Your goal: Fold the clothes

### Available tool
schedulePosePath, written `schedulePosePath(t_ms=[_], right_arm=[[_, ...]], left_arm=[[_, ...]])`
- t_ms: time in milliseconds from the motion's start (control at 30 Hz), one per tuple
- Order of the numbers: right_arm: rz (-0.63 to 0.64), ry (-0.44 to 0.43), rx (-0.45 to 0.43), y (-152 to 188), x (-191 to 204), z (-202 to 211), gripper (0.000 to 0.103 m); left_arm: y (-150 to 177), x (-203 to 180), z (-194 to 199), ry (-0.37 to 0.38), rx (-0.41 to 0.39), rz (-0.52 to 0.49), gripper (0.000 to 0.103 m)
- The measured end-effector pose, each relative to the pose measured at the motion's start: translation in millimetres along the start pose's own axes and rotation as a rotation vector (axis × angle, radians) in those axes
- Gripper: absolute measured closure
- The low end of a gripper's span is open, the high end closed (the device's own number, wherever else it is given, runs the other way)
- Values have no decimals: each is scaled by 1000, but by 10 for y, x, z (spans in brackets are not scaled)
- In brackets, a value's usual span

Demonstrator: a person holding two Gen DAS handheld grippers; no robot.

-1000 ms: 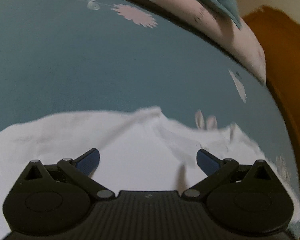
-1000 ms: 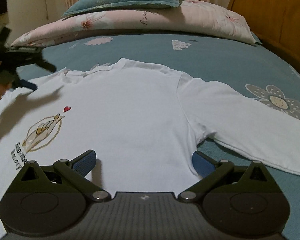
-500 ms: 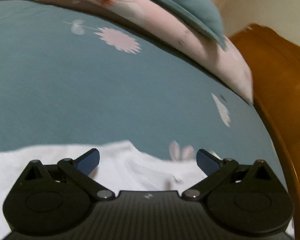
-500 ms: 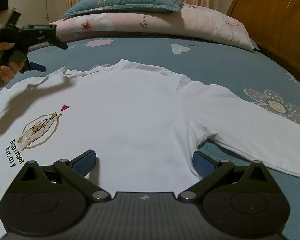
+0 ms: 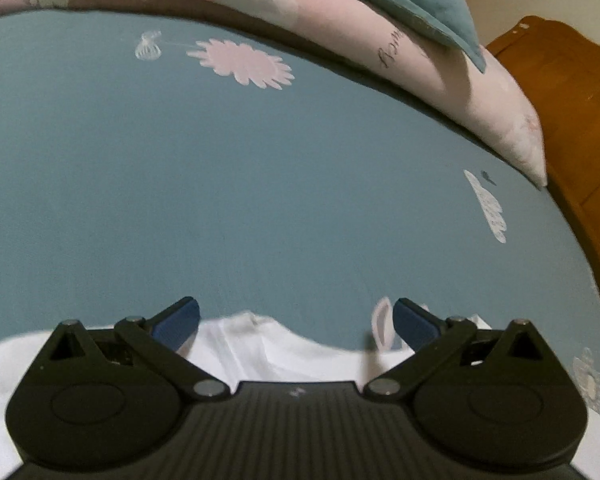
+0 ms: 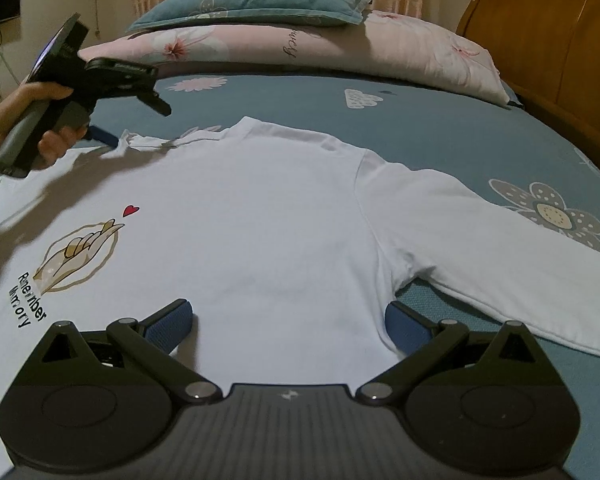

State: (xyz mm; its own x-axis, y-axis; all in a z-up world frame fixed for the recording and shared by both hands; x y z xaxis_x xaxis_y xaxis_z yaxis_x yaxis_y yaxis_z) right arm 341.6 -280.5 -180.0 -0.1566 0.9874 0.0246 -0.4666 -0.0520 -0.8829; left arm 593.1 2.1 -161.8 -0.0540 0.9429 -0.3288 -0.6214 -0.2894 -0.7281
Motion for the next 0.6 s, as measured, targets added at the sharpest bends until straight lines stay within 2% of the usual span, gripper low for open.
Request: schedulePosePath(t_ms=[133, 300, 600], right_arm=[[1, 1, -1, -1, 1, -1, 0], [0, 0, 3, -9, 2, -2, 0], [0, -2, 6, -10, 3, -3, 0]], left_arm=[[-6, -181, 212, 68, 12, 25, 1], [95, -662, 401, 152, 89, -36, 1], [866, -1813, 378, 352, 274, -232, 1]])
Point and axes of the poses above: each gripper's, at about its wrist camera, not at the fingertips, and z roughly against the way its jaws point, x to its left, y to its underside, the point moved 9 cm from there along -z, roughly the way its jaws point, and after that the axes turned 12 degrees about -x, right-handed, at the moved point
